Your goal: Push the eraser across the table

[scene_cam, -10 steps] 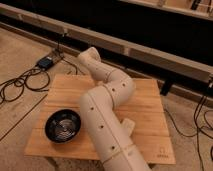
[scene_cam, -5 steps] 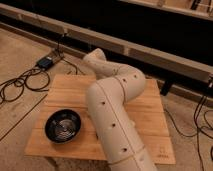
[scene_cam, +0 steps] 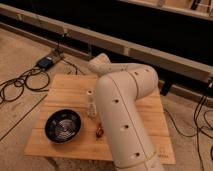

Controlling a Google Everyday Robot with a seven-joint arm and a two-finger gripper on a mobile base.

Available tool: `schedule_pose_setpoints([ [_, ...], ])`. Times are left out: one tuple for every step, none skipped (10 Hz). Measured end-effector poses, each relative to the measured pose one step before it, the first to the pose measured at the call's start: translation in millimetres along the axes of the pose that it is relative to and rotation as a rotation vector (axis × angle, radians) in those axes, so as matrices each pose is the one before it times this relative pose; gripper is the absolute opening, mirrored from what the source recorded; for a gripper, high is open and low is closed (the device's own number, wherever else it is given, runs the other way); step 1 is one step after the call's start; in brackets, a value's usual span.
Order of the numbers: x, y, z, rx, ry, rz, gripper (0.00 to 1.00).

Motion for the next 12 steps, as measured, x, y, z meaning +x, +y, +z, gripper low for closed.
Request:
schedule_pose_setpoints([
  [7.63,-5.15,3.45,0.00401,0.00523,0.00342,0.65],
  [4.01,-1.18,1.26,-0.00274,0.00298,0.00102,0.65],
  [4.44,1.38,0.80,-0.01283,0.00533,0.00190,0.65],
  [2.99,3.59,-0.22,-0.02501,0.00824,0.00541,0.65],
  [2.87,6.20,-2.05,-0.04512,0.01611,0.01116,0.65],
  [1.25,7.27,-3.34,-0.05708,0.01873,0.01506,0.65],
  [-1.59,6.47,-4.65,-0.05690,0.01400,0.01255,0.65],
  [-4.15,3.97,-4.26,-0.03998,0.00575,0.00464,0.65],
  [-5.13,2.22,-3.06,-0.02299,-0.00028,0.00080,0.65],
  [-8.13,2.09,-2.25,-0.01836,-0.00476,-0.00389,0.65],
  [-10.83,3.69,-2.31,-0.01664,-0.00758,-0.00677,0.65],
  [-8.82,3.52,-1.52,-0.00926,-0.00833,-0.00591,0.65],
])
